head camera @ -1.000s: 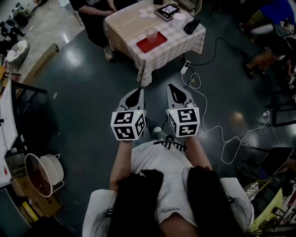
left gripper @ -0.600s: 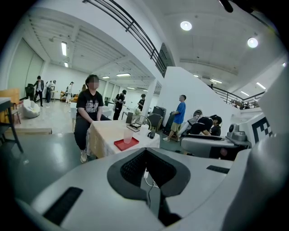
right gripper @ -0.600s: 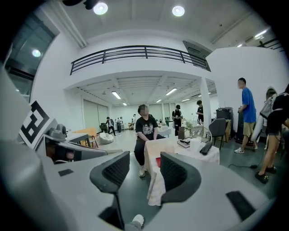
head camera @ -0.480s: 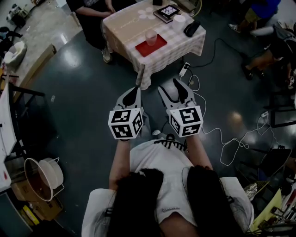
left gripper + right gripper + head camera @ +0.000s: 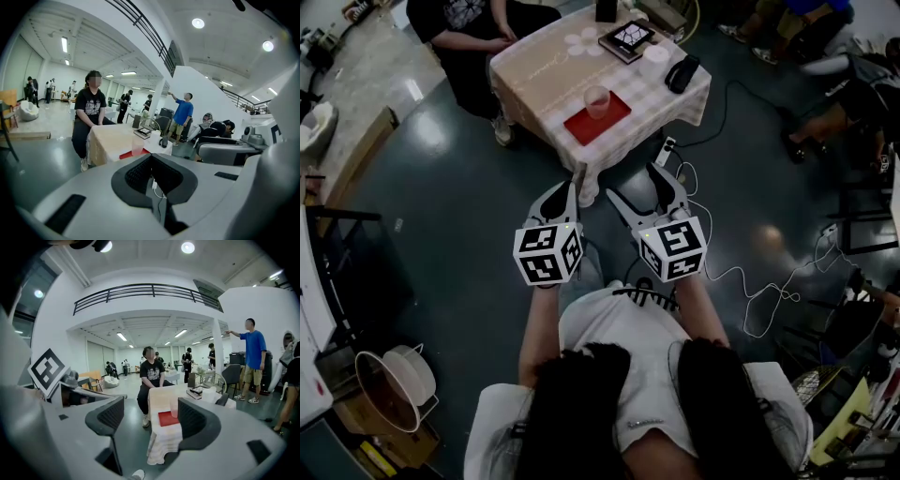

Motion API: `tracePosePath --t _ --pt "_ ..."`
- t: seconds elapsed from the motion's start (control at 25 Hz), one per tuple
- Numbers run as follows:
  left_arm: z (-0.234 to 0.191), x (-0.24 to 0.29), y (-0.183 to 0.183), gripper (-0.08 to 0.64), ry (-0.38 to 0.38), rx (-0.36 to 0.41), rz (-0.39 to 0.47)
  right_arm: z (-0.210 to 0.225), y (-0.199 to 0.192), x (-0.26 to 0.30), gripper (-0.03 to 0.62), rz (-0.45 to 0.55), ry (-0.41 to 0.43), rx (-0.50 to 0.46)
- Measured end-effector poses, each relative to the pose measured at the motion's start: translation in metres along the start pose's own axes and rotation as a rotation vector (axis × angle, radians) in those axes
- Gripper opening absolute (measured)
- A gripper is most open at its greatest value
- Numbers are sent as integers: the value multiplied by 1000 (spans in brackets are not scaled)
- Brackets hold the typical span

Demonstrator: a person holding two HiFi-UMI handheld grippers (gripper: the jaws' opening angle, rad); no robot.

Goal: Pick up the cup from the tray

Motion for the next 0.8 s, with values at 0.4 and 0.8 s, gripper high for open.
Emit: tracePosePath --t 0.4,0.8 --pt "-40 57 41 5 -26 25 -43 30 23 70 368 -26 -48 17" --pt "-72 101 74 5 -82 67 -69 47 27 121 384 -62 -103 5"
Point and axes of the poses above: the fingertips, and each gripper's own axes: x forward along the fingers, z to its right, y out of its top, the point moved 2 cm from there along -x, backward along the fingers, and after that the axes turned 1 degree about x, right-handed, at the moved point
